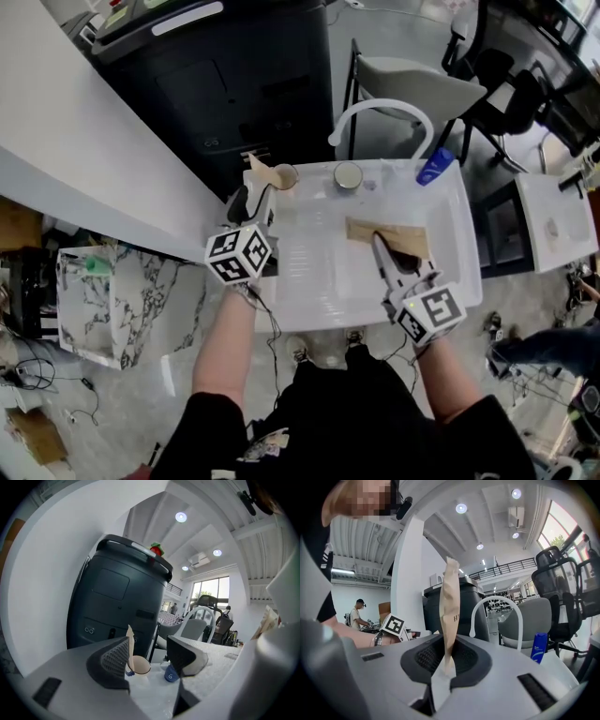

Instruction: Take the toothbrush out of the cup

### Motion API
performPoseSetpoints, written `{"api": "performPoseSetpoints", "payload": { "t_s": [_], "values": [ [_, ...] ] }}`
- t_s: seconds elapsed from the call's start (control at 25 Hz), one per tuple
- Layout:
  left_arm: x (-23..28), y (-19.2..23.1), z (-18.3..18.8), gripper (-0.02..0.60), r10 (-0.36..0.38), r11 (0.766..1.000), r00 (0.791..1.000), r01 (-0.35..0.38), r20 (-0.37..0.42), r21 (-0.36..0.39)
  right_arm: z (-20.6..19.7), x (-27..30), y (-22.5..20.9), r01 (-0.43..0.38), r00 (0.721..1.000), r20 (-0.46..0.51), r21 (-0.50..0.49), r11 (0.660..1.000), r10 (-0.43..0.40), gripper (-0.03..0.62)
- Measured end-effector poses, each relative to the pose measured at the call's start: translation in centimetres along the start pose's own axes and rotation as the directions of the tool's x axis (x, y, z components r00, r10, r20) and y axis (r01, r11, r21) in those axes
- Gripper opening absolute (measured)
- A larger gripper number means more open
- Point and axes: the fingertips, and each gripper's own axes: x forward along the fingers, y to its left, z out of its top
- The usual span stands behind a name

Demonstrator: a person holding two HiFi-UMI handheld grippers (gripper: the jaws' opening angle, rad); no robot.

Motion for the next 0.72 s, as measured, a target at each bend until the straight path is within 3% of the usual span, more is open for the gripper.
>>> {"api": "performPoseSetpoints", "payload": {
  "t_s": [0.72],
  "values": [
    [9.0,5.4,-5.3,0.236,0.097,0.995,0.99,-0.1,-0.101,-0.023,-4.2,2.1,-4.3,0.032,0.995,-0.101,0.045,0.998,-0.027,0.038]
  ]
}}
